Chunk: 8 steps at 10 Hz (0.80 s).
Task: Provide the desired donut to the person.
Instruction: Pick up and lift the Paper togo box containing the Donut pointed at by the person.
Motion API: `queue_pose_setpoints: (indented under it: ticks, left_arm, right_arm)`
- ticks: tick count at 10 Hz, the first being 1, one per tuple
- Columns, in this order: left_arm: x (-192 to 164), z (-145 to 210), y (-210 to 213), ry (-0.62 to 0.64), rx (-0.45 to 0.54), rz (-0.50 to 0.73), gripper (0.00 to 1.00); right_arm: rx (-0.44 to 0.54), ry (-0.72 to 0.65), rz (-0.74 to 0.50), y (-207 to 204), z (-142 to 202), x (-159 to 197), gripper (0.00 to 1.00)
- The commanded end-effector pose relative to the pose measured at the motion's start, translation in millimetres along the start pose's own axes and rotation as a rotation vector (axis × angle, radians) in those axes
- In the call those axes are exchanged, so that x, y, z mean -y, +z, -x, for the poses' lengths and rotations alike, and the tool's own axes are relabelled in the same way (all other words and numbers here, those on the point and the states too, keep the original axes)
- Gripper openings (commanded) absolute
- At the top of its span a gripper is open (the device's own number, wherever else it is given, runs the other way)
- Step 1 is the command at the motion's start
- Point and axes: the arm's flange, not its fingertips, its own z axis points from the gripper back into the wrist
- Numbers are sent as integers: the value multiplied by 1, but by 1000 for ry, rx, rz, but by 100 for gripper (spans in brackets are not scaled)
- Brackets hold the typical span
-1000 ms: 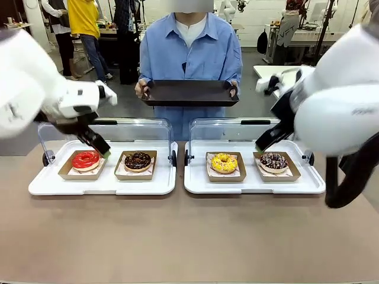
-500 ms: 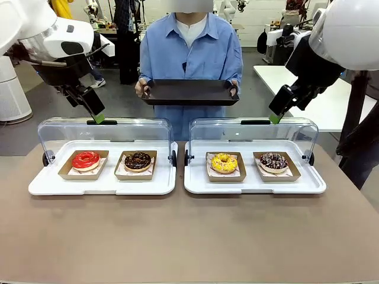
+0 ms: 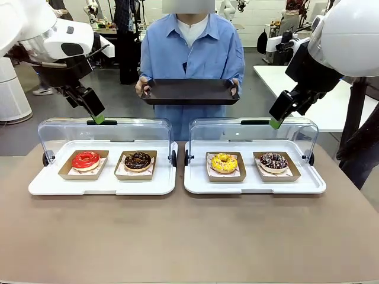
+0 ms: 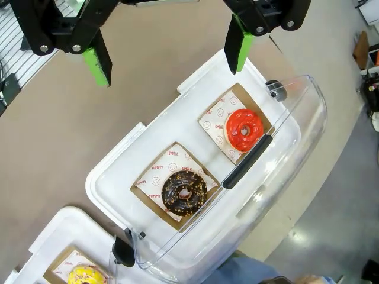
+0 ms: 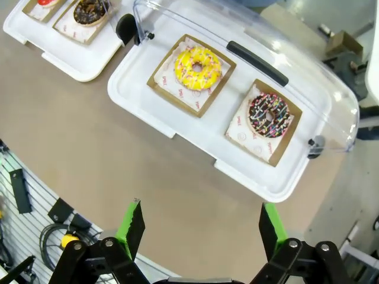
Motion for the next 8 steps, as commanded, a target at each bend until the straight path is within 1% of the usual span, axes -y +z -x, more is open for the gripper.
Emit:
queue_pose_setpoints:
  ticks: [1, 2, 3, 4, 5, 6, 7, 8]
  left_arm:
    - [0, 0, 0, 0, 0, 0, 100]
    - [-13, 3, 6, -149, 82, 273, 100]
    - [-29, 7, 7, -232, 147, 480, 100]
    - [-42, 15, 7, -296, 208, 616, 100]
    - [-59, 21, 11, -384, 281, 753, 100]
    - [-72, 24, 13, -455, 316, 806, 100]
    - [-84, 32, 16, -513, 361, 833, 100]
    - [-100, 42, 18, -541, 407, 816, 100]
  right_arm:
    - [0, 0, 0, 0, 0, 0, 100]
    - [-15, 74, -234, -2, 4, 18, 100]
    - [52, 148, -387, -8, 8, 39, 100]
    - [59, 203, -545, -13, 16, 60, 100]
    - [80, 275, -655, -20, 21, 81, 100]
    - [142, 333, -721, -24, 25, 100, 100]
    - [207, 373, -757, -30, 33, 121, 100]
    - [263, 370, -760, -36, 42, 142, 100]
